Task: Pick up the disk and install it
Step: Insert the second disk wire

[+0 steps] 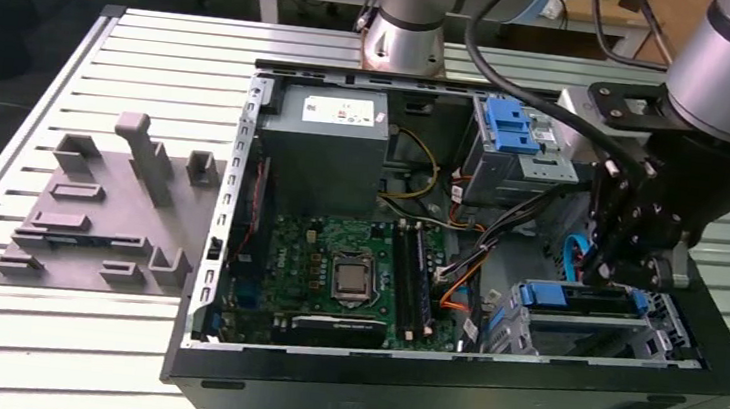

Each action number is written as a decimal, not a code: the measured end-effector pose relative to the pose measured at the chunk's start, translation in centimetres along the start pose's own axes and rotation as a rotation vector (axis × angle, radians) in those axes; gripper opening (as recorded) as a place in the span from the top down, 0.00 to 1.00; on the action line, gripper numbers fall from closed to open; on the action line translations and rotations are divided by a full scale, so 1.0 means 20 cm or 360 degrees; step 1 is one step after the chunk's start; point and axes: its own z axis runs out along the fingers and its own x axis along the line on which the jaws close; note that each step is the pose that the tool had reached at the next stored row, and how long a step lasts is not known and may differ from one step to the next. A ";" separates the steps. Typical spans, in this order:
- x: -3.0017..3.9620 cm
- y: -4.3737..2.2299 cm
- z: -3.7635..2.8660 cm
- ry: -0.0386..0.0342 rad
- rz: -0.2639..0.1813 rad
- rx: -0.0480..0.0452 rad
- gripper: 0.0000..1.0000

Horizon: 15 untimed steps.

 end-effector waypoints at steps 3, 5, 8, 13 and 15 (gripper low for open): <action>0.014 0.000 0.009 -0.0022 0.0001 -0.0001 0.84; 0.020 0.000 0.014 -0.0034 0.0003 -0.0001 0.84; 0.030 -0.001 0.020 -0.0044 0.0003 -0.0002 0.84; 0.047 -0.001 0.028 -0.0048 0.0003 -0.0002 0.84; 0.049 -0.001 0.030 -0.0048 0.0003 -0.0002 0.84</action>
